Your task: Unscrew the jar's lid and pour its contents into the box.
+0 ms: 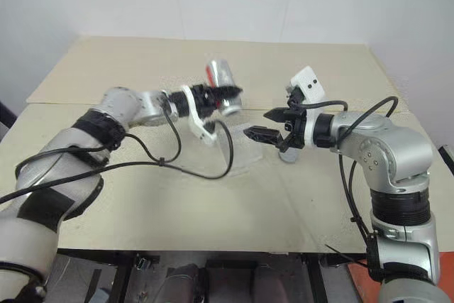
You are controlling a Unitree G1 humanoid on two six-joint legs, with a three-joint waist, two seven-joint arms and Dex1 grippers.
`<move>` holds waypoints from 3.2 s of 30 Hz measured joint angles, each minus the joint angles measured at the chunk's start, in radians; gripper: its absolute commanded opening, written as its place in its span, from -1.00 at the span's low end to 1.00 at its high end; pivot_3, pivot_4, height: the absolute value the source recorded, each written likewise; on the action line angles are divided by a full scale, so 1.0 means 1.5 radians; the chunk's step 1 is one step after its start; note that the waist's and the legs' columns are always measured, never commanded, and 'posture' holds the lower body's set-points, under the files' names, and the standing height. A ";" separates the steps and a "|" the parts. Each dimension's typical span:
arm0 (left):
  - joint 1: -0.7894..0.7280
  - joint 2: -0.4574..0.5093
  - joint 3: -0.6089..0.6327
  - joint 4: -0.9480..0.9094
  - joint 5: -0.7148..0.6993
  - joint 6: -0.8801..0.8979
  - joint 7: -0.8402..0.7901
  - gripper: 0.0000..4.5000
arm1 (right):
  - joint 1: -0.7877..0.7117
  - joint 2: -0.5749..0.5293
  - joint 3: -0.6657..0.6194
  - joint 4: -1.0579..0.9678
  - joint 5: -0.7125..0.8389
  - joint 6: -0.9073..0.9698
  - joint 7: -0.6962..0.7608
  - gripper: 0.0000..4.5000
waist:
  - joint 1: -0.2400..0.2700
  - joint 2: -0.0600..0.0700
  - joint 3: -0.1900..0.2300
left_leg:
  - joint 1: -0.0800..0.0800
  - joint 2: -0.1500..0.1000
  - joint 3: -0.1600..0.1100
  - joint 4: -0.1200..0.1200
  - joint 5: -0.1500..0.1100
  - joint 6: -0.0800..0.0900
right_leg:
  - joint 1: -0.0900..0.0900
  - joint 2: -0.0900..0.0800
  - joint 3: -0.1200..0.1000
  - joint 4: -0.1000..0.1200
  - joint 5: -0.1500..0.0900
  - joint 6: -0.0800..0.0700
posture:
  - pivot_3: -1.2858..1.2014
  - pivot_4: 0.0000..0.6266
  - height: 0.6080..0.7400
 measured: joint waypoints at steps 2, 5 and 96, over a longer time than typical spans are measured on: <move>-0.011 -0.026 -0.041 0.033 0.038 0.015 0.022 -0.10 | -0.003 0.005 -0.002 -0.006 0.004 0.003 -0.012 0.99 | 0.000 0.000 0.000 | -0.001 0.000 0.000 0.000 0.000 0.000 | 0.000 0.000 0.000 0.000 0.000 0.000 | 0.03 -0.52 1.00; -0.030 -0.056 -0.069 0.077 0.064 0.047 0.052 -0.10 | -0.002 0.018 -0.008 -0.024 0.011 0.016 -0.036 0.99 | 0.000 0.000 0.000 | -0.001 0.000 0.000 0.001 0.000 0.000 | -0.001 0.000 0.000 0.000 0.000 0.000 | 0.03 -0.52 1.00; 0.110 -0.026 0.213 -0.039 -0.384 0.144 -0.281 -0.10 | 0.070 -0.027 -0.052 -0.081 0.095 -0.008 -0.073 0.99 | -0.008 0.000 0.000 | 0.001 0.002 -0.005 0.008 0.000 0.000 | 0.000 0.000 0.002 0.006 0.003 0.000 | 0.03 -0.52 1.00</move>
